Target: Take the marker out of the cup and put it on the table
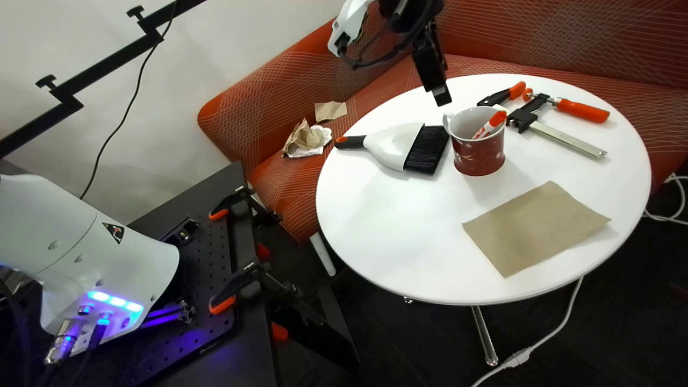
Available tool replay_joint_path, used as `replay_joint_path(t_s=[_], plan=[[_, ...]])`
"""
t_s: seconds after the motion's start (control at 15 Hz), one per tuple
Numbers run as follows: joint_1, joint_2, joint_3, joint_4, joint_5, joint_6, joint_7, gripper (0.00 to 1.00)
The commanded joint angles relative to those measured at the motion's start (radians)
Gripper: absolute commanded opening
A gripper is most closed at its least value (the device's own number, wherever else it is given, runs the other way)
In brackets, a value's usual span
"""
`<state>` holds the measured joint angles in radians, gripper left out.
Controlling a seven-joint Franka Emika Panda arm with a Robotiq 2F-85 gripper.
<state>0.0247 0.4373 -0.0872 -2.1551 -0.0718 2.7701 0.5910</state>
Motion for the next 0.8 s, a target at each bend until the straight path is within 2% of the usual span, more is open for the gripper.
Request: replay_joint_path(t_s=[0.0, 0.2, 0.33, 0.6, 0.73], plan=[[0.040, 0.067, -0.051, 0.053, 0.029, 0.041, -0.016, 1.00], [0.054, 0.105, -0.071, 0.076, 0.033, 0.053, -0.021, 0.66], [0.059, 0.121, -0.077, 0.087, 0.040, 0.057, -0.025, 0.49], [0.062, 0.149, -0.078, 0.112, 0.058, 0.053, -0.032, 0.38], [0.065, 0.166, -0.080, 0.128, 0.063, 0.048, -0.031, 0.44]])
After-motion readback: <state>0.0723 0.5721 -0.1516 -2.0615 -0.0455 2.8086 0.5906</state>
